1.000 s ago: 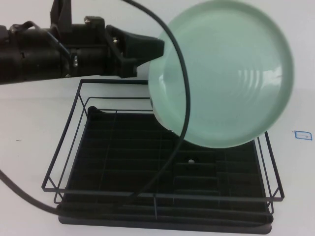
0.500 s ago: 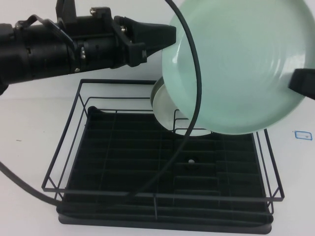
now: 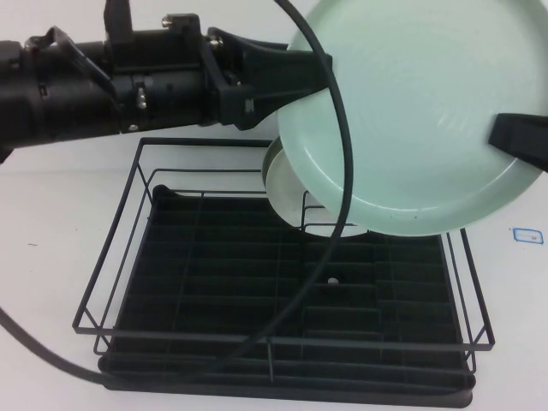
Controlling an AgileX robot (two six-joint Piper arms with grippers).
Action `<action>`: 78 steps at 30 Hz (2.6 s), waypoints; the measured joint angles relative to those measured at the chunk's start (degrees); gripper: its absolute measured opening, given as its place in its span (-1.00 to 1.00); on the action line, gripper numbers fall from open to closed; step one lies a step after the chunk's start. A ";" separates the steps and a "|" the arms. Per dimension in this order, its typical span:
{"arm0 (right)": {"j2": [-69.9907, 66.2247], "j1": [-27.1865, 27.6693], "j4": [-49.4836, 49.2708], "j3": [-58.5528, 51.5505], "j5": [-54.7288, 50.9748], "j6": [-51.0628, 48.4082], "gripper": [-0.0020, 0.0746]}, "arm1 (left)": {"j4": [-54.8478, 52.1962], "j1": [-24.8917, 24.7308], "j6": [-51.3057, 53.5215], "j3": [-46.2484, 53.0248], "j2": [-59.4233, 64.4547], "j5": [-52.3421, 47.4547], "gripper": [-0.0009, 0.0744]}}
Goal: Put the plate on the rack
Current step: Hand over the plate, then place the plate on the rack
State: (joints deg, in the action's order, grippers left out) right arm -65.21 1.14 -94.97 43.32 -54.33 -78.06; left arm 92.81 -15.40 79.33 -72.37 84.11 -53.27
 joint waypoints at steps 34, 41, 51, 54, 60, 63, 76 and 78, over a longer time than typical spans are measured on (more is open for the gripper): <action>-25.34 -27.74 92.67 54.66 5.05 34.23 -0.63 | -9.97 30.38 6.30 25.76 -19.97 18.35 -0.97; -32.89 -32.94 101.82 56.20 4.66 40.08 -0.63 | 0.92 30.38 19.14 31.47 -22.79 17.54 -0.97; -33.46 -33.56 105.40 56.42 5.37 41.86 -0.63 | 1.56 30.26 21.42 31.47 -24.46 19.80 -0.97; -33.82 -33.56 105.53 56.42 6.12 41.86 -0.63 | 1.97 29.77 22.02 31.47 -25.17 20.32 -0.97; -36.44 -34.05 105.65 56.54 6.63 41.75 -0.63 | 1.45 27.04 22.57 31.47 -27.03 21.26 -0.97; -37.60 -34.65 107.11 56.54 7.08 41.49 -0.63 | 1.45 26.92 23.49 31.47 -28.03 21.26 -0.97; -39.76 -35.03 110.16 56.54 7.12 41.40 -0.63 | 9.87 26.92 23.49 31.22 -28.55 27.10 -0.97; -40.50 -35.03 110.16 56.54 7.12 41.19 -0.63 | 9.87 26.92 23.37 30.99 -28.87 29.46 -0.97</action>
State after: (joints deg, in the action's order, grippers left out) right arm -105.71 -33.88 15.19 99.86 -47.20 -36.87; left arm 102.68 11.52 102.70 -41.38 55.23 -23.81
